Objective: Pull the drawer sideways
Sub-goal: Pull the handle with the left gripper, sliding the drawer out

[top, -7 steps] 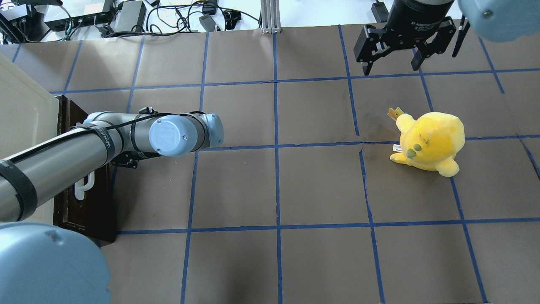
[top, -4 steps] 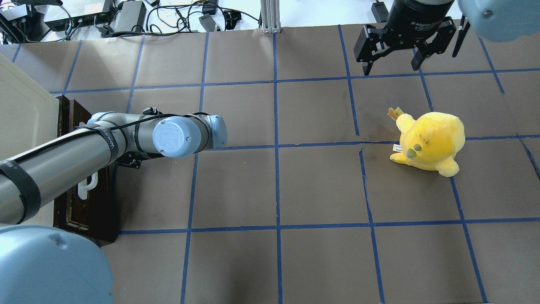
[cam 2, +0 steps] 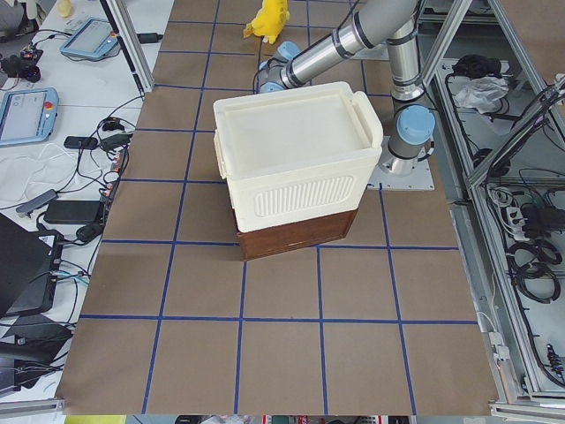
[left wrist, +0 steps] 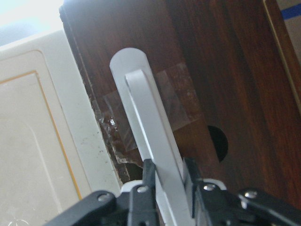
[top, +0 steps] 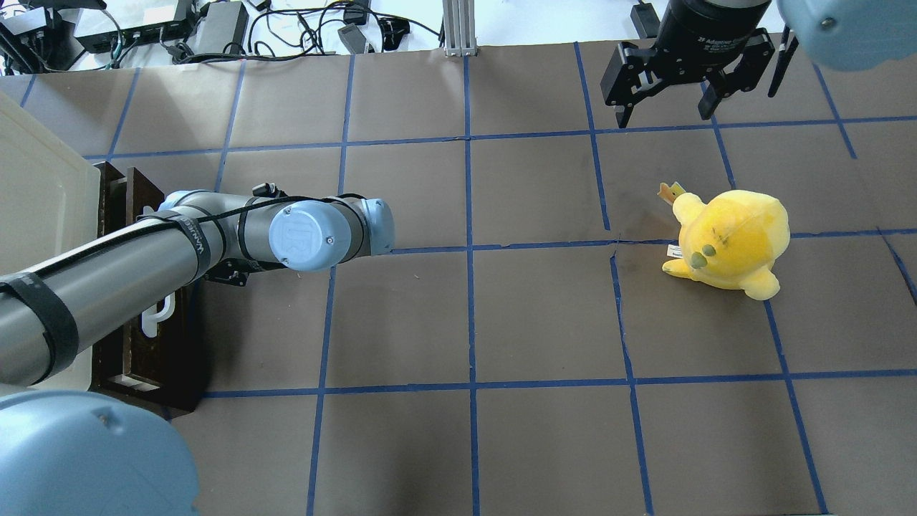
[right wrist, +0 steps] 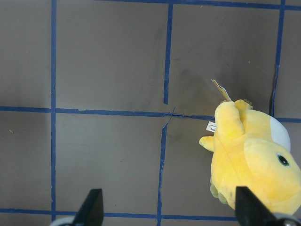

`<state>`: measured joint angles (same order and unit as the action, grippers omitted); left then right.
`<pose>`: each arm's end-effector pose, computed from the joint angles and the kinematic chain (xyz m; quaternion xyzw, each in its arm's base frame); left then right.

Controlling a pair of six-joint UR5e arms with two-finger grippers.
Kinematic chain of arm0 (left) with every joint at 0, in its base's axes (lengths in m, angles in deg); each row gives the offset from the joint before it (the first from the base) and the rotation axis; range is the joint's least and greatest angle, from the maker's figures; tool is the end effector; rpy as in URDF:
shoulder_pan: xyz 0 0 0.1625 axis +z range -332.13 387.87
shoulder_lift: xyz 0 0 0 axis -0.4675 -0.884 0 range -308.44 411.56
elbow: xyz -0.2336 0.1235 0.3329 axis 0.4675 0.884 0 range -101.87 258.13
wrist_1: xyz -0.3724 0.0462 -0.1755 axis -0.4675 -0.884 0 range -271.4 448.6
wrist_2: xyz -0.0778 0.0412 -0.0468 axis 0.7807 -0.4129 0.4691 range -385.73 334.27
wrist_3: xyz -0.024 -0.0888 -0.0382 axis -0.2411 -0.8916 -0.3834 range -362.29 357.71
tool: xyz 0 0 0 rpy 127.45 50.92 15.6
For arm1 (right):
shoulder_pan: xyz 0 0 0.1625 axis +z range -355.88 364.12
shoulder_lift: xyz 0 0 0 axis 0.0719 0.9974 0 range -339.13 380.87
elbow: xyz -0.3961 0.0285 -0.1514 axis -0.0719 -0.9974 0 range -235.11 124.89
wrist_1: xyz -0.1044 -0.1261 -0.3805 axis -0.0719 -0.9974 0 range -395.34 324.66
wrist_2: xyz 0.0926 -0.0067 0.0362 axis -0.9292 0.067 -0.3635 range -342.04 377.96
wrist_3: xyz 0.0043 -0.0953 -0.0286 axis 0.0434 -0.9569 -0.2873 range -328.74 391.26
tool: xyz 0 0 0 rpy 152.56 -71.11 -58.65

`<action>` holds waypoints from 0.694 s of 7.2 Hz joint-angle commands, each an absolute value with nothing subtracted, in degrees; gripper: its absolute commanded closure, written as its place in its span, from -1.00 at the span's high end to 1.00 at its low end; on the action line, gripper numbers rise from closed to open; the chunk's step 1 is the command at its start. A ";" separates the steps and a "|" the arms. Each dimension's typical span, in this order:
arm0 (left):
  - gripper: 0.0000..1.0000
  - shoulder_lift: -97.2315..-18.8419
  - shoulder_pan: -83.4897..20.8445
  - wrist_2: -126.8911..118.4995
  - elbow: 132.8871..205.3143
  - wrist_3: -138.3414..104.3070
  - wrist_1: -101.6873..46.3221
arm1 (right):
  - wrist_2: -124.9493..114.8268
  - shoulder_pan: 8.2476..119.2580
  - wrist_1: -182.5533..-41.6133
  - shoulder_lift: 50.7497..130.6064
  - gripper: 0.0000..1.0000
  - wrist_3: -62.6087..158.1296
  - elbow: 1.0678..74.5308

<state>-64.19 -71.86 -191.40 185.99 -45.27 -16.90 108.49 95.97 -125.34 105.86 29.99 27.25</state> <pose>-0.1205 -0.4854 0.1766 0.0933 0.7448 0.1121 0.6511 0.1495 -0.5284 0.5091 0.0271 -0.9994 0.0230 0.0045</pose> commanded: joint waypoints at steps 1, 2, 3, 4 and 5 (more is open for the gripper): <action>-0.56 -64.28 -72.67 -191.40 185.89 -45.27 -16.87 | 108.49 95.97 -125.34 105.86 1.00 29.94 27.25; -0.56 -64.20 -72.93 -191.14 185.19 -44.92 -16.87 | 108.49 95.97 -125.34 105.86 1.00 30.03 27.25; -0.56 -64.28 -73.11 -190.53 184.14 -44.65 -17.13 | 108.58 95.97 -125.34 105.86 1.00 29.94 27.25; -0.56 -64.37 -73.64 -190.44 184.04 -44.56 -17.05 | 108.49 95.97 -125.34 105.86 1.00 30.03 27.25; -0.56 -64.37 -73.99 -190.44 183.87 -44.48 -17.05 | 108.49 95.97 -125.34 105.86 1.00 29.94 27.25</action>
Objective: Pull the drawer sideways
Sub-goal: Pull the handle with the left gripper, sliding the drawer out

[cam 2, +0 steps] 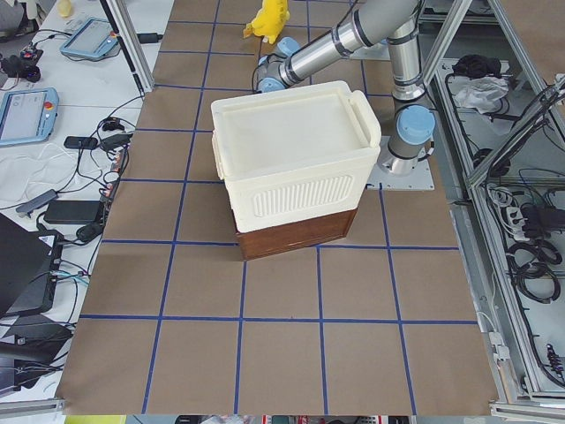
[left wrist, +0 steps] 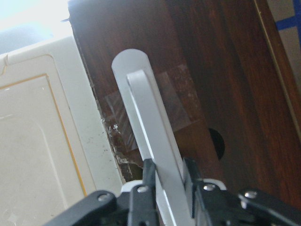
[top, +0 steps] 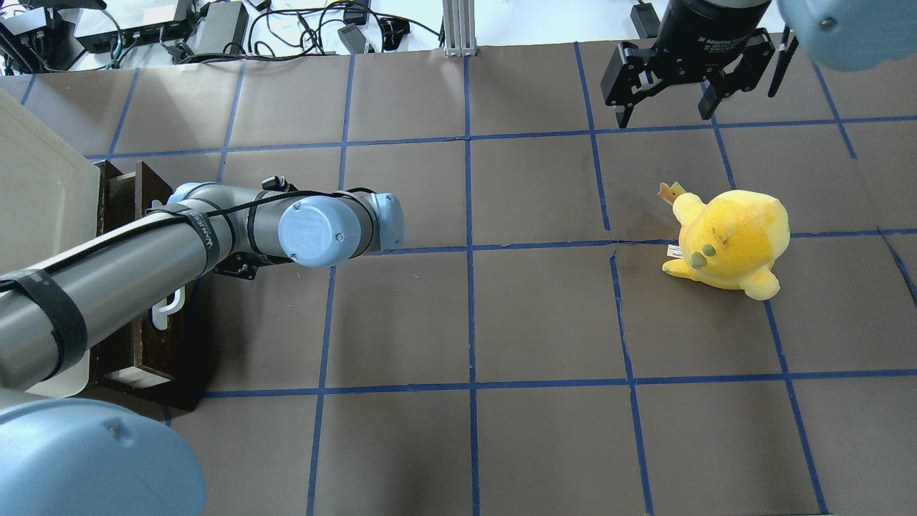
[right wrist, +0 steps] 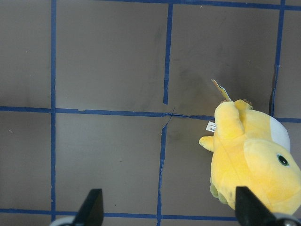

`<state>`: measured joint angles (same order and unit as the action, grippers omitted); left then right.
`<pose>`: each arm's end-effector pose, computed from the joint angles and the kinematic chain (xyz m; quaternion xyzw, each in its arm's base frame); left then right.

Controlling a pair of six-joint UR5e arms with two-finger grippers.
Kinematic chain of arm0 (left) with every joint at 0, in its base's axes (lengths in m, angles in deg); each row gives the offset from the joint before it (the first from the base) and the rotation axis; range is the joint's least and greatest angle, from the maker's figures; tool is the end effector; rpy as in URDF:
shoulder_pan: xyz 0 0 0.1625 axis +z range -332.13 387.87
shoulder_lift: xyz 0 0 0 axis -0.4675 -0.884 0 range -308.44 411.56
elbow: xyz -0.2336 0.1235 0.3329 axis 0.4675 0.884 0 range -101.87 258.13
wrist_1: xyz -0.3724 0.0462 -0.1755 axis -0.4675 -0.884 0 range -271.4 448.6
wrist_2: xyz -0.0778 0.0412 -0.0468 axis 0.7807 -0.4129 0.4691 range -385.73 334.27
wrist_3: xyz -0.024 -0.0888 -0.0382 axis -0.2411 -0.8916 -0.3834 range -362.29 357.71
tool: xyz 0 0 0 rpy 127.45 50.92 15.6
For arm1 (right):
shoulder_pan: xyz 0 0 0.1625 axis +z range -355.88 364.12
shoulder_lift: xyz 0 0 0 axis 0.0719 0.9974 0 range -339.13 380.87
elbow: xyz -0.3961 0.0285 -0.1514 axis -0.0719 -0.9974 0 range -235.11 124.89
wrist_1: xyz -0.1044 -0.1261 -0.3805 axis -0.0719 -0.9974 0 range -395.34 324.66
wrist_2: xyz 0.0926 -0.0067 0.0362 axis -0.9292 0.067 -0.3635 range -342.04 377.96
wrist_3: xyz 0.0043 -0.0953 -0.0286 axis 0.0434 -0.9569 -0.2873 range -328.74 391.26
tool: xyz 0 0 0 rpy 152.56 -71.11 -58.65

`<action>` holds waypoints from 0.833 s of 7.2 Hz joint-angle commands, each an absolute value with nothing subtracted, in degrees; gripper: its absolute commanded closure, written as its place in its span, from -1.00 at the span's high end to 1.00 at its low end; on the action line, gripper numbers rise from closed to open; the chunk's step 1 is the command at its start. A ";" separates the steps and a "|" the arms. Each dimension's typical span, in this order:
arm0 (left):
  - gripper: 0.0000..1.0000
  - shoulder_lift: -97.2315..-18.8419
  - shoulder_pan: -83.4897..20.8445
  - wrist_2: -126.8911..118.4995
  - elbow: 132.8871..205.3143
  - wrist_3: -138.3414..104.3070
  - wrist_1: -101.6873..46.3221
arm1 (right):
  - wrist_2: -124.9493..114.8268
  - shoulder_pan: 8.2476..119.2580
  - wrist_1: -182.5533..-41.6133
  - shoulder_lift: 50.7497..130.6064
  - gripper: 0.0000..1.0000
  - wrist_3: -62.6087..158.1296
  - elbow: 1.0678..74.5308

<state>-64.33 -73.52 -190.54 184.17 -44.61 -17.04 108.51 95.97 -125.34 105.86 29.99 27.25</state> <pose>-0.1369 -0.4915 0.1847 0.0962 0.7490 0.1007 0.6478 0.1495 -0.5285 0.5091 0.0271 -0.9994 0.0230 0.0046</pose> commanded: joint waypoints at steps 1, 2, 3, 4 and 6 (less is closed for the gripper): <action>-0.56 -64.37 -74.17 -190.35 183.86 -44.47 -17.13 | 108.49 95.97 -125.34 105.86 1.00 30.03 27.25; -0.56 -64.37 -74.17 -190.35 183.86 -44.47 -17.14 | 108.49 95.97 -125.34 105.86 1.00 30.03 27.25; -0.56 -64.37 -74.25 -190.35 183.95 -44.47 -17.05 | 108.49 95.97 -125.34 105.86 1.00 30.03 27.25; -0.56 -64.37 -74.60 -190.35 183.86 -44.47 -16.96 | 108.49 95.97 -125.34 105.86 1.00 30.03 27.25; -0.56 -64.46 -75.48 -190.44 183.78 -44.39 -16.78 | 108.58 95.97 -125.34 105.86 1.00 30.03 27.25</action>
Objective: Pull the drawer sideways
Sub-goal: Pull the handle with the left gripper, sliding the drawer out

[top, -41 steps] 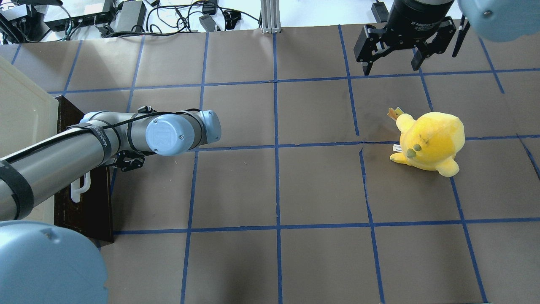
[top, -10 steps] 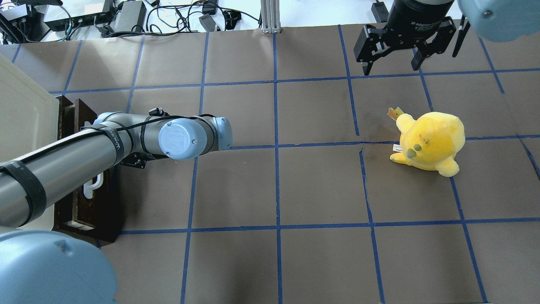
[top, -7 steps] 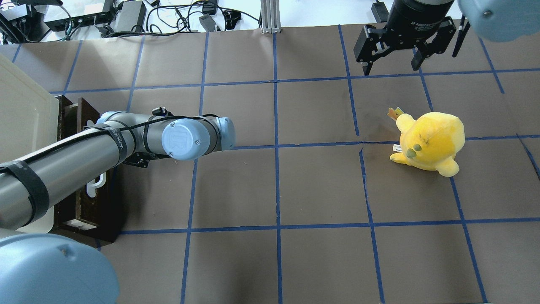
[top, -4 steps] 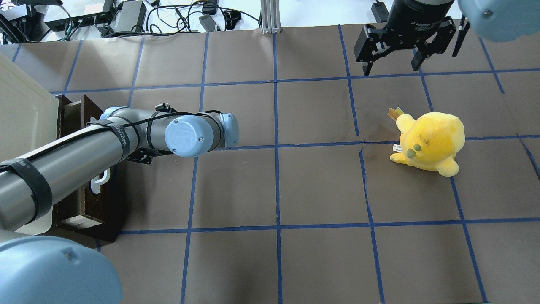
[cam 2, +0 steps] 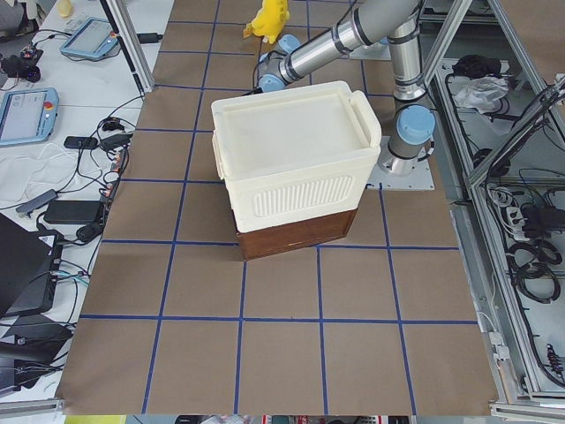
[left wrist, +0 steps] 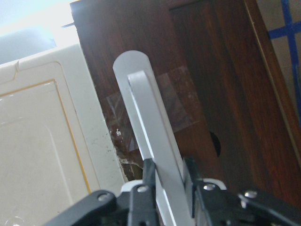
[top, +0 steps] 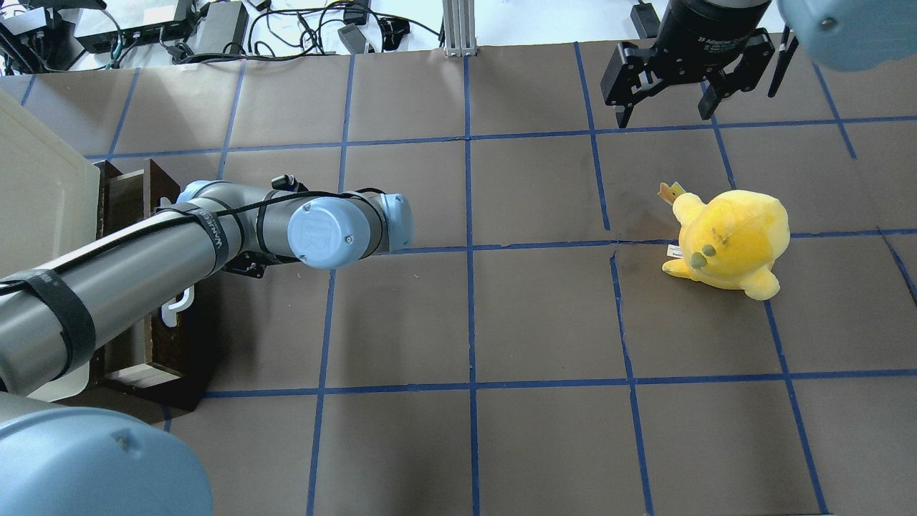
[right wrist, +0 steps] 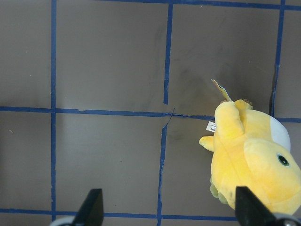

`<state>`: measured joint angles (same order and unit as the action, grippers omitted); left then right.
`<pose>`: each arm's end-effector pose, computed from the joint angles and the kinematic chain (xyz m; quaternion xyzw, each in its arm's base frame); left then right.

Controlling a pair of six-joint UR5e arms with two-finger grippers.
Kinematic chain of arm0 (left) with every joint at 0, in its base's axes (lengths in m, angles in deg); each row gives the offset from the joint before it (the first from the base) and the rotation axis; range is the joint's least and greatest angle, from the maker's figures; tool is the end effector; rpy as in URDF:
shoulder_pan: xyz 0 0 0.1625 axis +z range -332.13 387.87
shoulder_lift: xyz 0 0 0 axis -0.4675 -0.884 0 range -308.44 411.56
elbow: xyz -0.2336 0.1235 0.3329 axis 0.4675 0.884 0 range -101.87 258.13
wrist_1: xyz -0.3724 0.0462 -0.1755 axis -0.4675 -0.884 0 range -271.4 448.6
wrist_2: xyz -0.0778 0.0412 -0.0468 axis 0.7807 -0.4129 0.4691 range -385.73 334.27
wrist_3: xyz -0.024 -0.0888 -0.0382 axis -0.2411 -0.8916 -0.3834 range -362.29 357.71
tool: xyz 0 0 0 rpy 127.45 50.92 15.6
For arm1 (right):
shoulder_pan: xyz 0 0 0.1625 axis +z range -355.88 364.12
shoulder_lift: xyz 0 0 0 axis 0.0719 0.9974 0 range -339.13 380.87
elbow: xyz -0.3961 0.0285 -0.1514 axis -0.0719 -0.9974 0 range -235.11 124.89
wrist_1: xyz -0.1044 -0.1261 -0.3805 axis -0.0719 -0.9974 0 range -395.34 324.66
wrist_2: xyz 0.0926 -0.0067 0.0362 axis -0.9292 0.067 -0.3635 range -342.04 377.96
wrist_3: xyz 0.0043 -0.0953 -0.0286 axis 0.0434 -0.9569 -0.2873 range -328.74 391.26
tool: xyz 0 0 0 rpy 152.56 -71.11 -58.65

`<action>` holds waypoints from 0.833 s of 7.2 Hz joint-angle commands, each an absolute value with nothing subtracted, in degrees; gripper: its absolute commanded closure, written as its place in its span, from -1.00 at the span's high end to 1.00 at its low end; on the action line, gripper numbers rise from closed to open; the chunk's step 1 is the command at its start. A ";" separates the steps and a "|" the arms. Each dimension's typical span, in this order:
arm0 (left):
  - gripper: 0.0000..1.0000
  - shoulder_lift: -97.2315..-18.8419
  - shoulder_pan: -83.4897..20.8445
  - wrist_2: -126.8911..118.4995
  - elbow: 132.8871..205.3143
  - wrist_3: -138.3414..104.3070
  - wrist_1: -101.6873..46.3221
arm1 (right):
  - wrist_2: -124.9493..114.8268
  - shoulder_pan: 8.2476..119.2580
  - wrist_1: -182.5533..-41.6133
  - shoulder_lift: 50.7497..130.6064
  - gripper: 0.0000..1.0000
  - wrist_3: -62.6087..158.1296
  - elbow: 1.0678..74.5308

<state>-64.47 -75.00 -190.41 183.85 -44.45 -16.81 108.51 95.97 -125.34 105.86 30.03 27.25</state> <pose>-0.1501 -0.4900 0.1852 0.1042 0.7488 0.0912 0.6482 0.1495 -0.5285 0.5091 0.0268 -0.9994 0.0230 0.0046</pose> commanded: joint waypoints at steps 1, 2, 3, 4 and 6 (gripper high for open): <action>-0.56 -64.46 -75.49 -190.44 183.69 -44.39 -16.78 | 108.49 95.97 -125.34 105.86 1.00 30.03 27.25; -0.56 -64.55 -75.66 -190.35 183.25 -44.39 -16.87 | 108.49 95.97 -125.34 105.86 1.00 30.03 27.25; -0.56 -64.81 -76.53 -190.26 182.73 -44.39 -16.87 | 108.49 95.97 -125.34 105.86 1.00 30.03 27.25; -0.56 -64.90 -76.80 -190.26 182.72 -44.39 -16.78 | 108.49 95.97 -125.34 105.86 1.00 30.03 27.25; -0.56 -64.99 -77.15 -190.35 182.72 -44.39 -16.87 | 108.49 95.97 -125.34 105.86 1.00 30.03 27.25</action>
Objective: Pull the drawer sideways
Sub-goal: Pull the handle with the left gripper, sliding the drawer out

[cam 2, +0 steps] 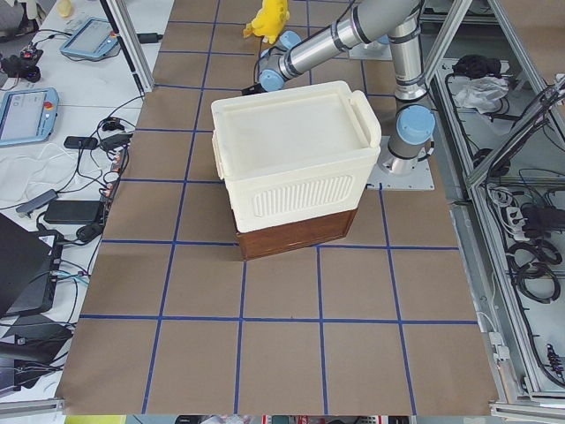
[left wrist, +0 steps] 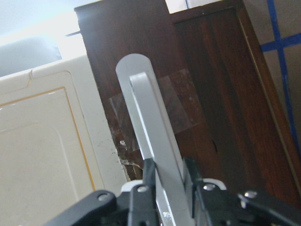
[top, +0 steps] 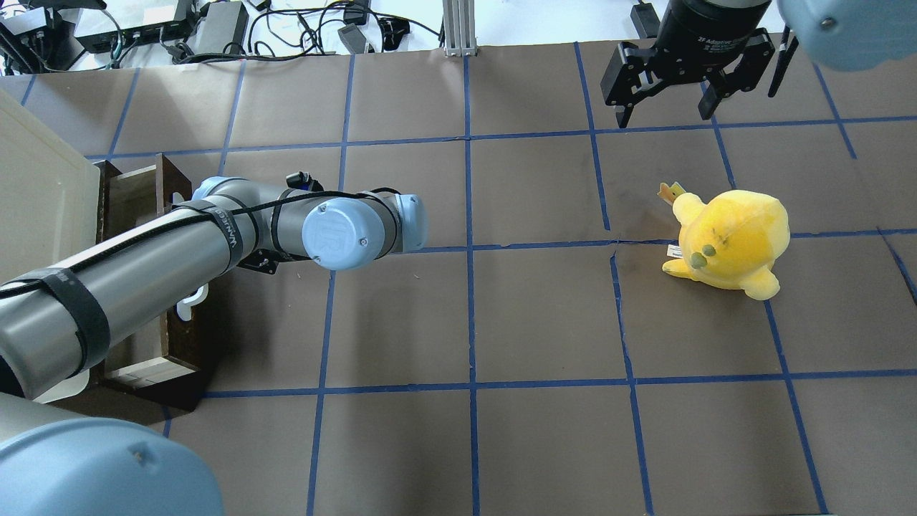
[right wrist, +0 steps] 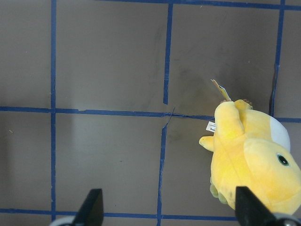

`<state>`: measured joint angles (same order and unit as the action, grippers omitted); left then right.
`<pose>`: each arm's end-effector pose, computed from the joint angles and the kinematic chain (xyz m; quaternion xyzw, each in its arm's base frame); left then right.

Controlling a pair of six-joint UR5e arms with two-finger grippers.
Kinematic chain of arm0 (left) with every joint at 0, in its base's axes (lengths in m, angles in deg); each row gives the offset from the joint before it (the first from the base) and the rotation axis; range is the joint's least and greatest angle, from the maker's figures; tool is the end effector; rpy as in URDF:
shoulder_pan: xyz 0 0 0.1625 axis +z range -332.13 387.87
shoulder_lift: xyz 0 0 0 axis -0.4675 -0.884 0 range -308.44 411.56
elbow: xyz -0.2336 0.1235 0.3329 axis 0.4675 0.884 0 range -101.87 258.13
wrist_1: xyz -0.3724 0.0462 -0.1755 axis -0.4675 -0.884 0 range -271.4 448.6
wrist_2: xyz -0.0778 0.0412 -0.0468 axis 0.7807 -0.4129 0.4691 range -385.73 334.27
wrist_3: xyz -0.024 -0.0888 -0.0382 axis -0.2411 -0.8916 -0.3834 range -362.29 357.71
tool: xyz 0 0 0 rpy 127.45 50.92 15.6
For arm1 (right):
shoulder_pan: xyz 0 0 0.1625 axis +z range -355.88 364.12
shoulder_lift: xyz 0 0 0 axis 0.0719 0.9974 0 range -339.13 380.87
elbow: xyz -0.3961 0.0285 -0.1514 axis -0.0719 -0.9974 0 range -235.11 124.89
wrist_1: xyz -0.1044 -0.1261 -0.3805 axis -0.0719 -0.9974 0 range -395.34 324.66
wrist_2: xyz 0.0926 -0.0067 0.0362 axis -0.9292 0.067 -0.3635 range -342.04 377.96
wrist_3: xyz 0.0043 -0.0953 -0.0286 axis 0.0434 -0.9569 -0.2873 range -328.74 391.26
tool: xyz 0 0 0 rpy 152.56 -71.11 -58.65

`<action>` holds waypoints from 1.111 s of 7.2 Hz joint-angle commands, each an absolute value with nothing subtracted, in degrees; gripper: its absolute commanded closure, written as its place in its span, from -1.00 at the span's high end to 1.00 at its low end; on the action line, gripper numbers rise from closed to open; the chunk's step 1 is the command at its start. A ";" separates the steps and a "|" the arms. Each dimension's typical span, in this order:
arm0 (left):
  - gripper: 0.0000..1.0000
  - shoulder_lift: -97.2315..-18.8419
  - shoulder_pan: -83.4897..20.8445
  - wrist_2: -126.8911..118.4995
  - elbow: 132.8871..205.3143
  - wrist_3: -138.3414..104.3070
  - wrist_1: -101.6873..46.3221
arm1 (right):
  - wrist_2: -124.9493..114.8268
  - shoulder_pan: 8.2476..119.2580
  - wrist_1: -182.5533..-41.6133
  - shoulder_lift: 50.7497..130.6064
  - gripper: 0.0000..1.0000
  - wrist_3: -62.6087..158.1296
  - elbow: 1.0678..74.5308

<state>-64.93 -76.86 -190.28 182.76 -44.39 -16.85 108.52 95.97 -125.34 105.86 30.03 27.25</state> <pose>-0.1677 -0.4914 0.1872 0.1130 0.7487 0.0778 0.6486 0.1495 -0.5285 0.5091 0.0268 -0.9994 0.0230 0.0047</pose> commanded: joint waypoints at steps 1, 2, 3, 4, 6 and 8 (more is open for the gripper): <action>-0.56 -64.99 -77.77 -190.35 182.63 -44.39 -16.70 | 108.49 95.97 -125.34 105.86 1.00 30.03 27.25; -0.56 -64.99 -78.21 -190.26 182.37 -44.39 -16.78 | 108.49 95.97 -125.34 105.86 1.00 30.03 27.25; -0.56 -64.99 -78.30 -190.26 182.28 -44.39 -16.78 | 108.49 95.97 -125.34 105.86 1.00 30.03 27.25; -0.56 -64.99 -78.39 -190.43 182.28 -44.39 -16.78 | 108.49 95.97 -125.34 105.86 1.00 30.03 27.25; -0.55 -65.07 -78.82 -190.35 182.11 -44.39 -16.78 | 108.49 95.97 -125.34 105.86 1.00 30.03 27.25; -0.21 -64.99 -78.74 -190.52 182.11 -44.39 -16.87 | 108.49 95.97 -125.34 105.86 1.00 30.03 27.25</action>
<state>-65.04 -78.76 -190.43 182.14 -44.38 -16.80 108.49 95.97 -125.34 105.86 30.03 27.25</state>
